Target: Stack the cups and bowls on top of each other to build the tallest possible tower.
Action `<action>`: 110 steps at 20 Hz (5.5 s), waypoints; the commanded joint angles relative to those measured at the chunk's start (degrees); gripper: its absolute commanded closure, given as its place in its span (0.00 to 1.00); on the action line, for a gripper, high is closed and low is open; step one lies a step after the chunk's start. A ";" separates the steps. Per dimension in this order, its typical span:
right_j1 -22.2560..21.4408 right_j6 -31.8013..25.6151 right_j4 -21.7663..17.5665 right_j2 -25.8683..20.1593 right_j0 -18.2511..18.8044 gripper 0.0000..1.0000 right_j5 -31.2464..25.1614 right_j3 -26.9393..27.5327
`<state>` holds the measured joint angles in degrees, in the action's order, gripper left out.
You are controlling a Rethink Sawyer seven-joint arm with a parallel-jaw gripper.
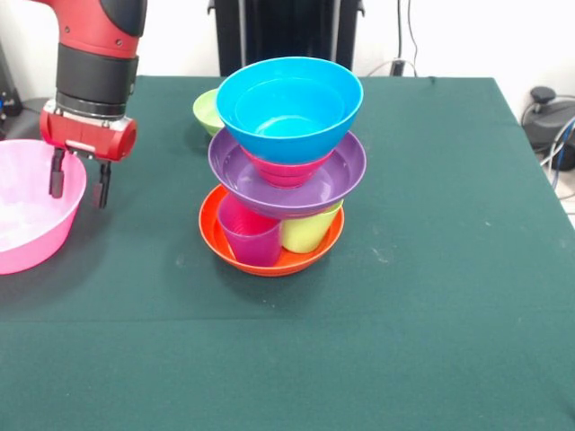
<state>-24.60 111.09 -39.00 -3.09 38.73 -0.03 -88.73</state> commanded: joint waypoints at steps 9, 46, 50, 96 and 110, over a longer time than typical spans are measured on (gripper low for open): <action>-1.27 -4.09 -3.06 -8.35 2.96 1.00 -8.38 -3.29; -34.07 -0.50 18.81 -11.35 -7.02 1.00 -58.00 -4.33; -34.59 2.74 21.08 -10.94 -9.27 1.00 -60.10 -4.25; -22.04 27.91 23.45 6.06 -34.41 1.00 -42.25 -1.23; -19.74 28.19 27.02 9.27 -38.42 1.00 -41.14 0.01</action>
<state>-46.61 127.78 -13.81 7.13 2.03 -44.20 -89.85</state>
